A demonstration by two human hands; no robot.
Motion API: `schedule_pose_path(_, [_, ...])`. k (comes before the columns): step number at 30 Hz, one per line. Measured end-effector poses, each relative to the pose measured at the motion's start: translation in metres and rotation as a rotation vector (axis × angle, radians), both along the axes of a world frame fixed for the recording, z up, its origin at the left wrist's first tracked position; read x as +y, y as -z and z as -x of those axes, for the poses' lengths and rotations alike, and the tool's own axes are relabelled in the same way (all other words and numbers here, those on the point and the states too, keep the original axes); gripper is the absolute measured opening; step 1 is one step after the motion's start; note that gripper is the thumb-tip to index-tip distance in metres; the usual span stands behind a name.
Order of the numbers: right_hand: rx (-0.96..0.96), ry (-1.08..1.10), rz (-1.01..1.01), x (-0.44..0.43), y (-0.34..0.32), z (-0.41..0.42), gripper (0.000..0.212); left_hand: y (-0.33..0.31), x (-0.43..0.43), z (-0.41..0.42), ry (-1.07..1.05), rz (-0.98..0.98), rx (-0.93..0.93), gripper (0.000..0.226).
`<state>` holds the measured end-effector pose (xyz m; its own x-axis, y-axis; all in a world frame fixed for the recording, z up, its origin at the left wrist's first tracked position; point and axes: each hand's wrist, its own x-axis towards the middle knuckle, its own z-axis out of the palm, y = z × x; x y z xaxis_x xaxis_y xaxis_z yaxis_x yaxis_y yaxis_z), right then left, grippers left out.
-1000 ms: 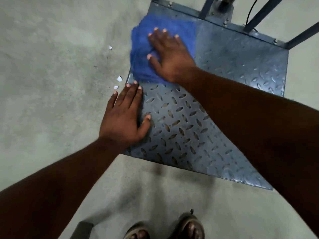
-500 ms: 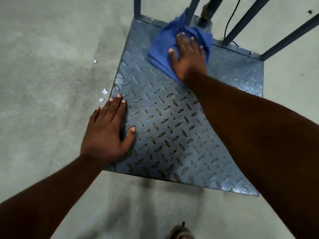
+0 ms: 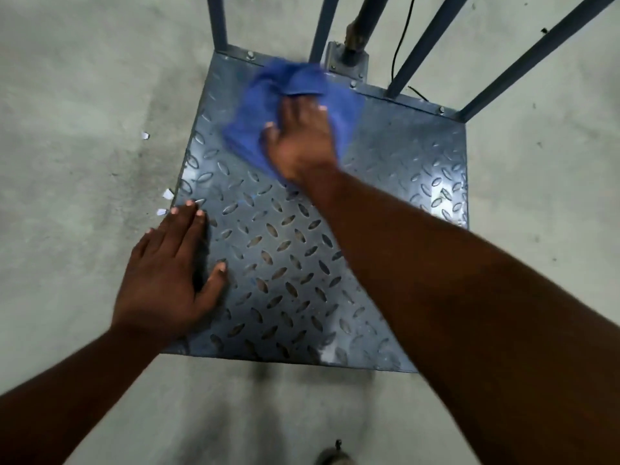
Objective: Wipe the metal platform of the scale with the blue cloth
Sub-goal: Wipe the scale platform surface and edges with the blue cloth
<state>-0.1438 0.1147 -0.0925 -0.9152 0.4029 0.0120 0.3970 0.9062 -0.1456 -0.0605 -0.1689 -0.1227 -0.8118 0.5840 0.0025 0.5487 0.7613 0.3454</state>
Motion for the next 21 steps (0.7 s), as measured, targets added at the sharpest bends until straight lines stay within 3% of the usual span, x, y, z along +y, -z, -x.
schedule_pose_path(2, [-0.045,-0.238,0.022,-0.035,0.005,0.005,0.068,0.001,0.001,0.000,0.001,-0.019,0.016,0.088])
schedule_pose_path(4, [-0.071,-0.293,0.041,-0.021,0.009,0.003,0.070,0.003,0.002,0.000,0.004,-0.021,0.029,0.088])
schedule_pose_path(12, [-0.023,0.297,0.019,0.157,0.010,-0.099,0.079,0.006,0.001,0.001,0.018,-0.075,0.063,0.085])
schedule_pose_path(16, [-0.027,0.435,-0.002,0.161,0.014,-0.130,0.076,0.006,0.002,-0.001,0.011,-0.065,0.073,0.083])
schedule_pose_path(21, [-0.031,0.089,-0.020,0.068,0.011,-0.146,0.075,0.009,0.001,0.001,0.024,-0.047,0.064,0.084])
